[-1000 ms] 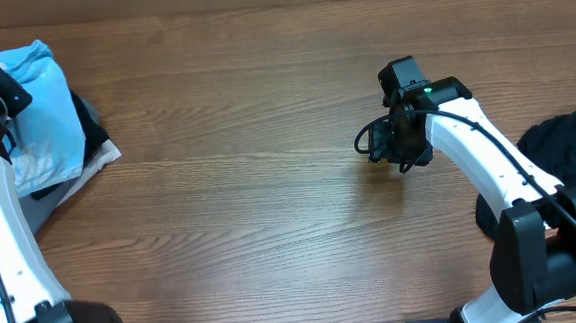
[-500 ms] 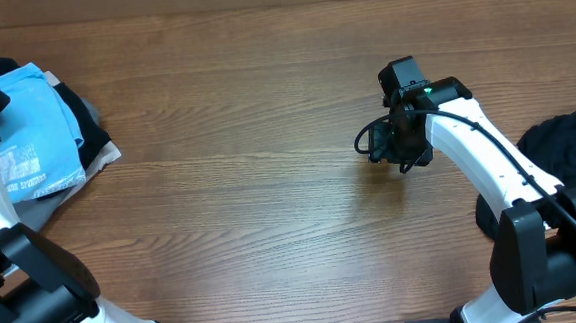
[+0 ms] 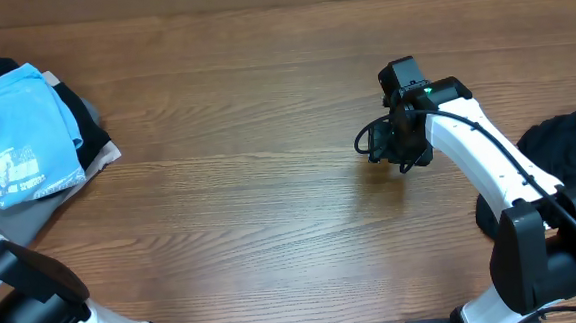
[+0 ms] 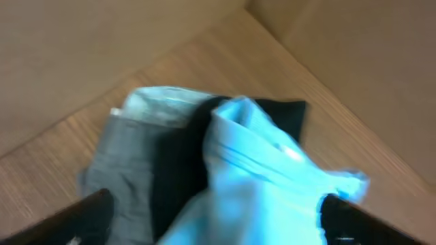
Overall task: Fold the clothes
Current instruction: 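Carry the bundle left and place it on the clothes stack, then release the shirt and withdraw the left gripper from the stack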
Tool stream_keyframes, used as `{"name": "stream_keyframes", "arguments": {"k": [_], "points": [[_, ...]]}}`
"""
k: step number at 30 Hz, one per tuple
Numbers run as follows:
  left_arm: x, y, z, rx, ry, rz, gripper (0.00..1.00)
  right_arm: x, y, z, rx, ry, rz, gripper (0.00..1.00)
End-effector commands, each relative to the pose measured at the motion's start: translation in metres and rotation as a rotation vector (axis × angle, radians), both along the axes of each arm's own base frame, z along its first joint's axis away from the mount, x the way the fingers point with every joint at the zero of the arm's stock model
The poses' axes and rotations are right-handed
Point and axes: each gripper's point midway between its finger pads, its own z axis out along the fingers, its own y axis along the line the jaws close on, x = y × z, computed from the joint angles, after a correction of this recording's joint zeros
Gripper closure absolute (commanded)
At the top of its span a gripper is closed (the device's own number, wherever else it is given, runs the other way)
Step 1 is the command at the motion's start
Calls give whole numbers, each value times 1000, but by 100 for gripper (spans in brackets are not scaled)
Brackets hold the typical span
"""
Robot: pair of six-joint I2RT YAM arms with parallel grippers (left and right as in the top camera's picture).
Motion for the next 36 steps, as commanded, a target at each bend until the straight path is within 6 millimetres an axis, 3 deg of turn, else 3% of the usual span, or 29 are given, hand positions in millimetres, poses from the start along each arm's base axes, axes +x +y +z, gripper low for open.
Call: {"name": "stream_keyframes", "arguments": {"k": [1, 2, 4, 8, 11, 12, 15, 17, 19, 20, 21, 23, 24, 28, 31, 33, 34, 35, 36], "points": [[8, -59, 60, 24, -107, -271, 37, 4, 0, 9, 4, -33, 1, 38], [5, -69, 58, 2, -97, -302, 44, 5, 0, 9, 5, -34, 1, 38], [-1, -75, 43, -49, -46, -299, 78, 5, 0, 9, 5, -34, 1, 38], [3, -69, 4, -112, 18, -290, 82, 3, -1, 9, 3, -27, 1, 38], [18, -50, -34, -143, 42, -276, 80, 1, -1, 9, 1, -20, 1, 38], [25, -41, -48, -144, 44, -273, 73, 1, -1, 9, 0, -17, 1, 38], [38, -26, -83, -158, 56, -264, 67, -1, -2, 9, -1, -11, 1, 38], [44, -16, -114, -202, 63, -228, 42, -3, -1, 8, 4, -3, 2, 37], [47, -5, -141, -247, 63, -183, 44, -5, -1, 8, 2, 7, 2, 35], [47, -1, -151, -261, 64, -171, 41, -7, -2, 8, 1, 12, 2, 35], [46, 2, -159, -270, 67, -162, 31, -8, -1, 8, 3, 17, 2, 35], [45, 5, -167, -280, 69, -161, 31, -9, -2, 8, 1, 23, 2, 35], [46, 4, -166, -278, 66, -171, 24, -9, -2, 8, 1, 23, 2, 34], [56, -8, -142, -262, 7, -284, 22, -8, -2, 8, 3, 17, 2, 33], [60, -13, -93, -214, -73, -322, 21, -7, -1, 8, 3, 16, 2, 28], [58, -19, -38, -122, -133, -349, 23, -7, 1, 8, 14, 15, 4, 25], [56, -23, -21, -87, -148, -364, 23, -6, 3, 8, 27, 11, 5, 22], [52, -31, 10, -24, -170, -384, 22, -4, 7, 9, 48, 4, 8, 16], [48, -40, 33, 18, -183, -383, 18, -1, 11, 10, 74, -7, 10, 0]]}}
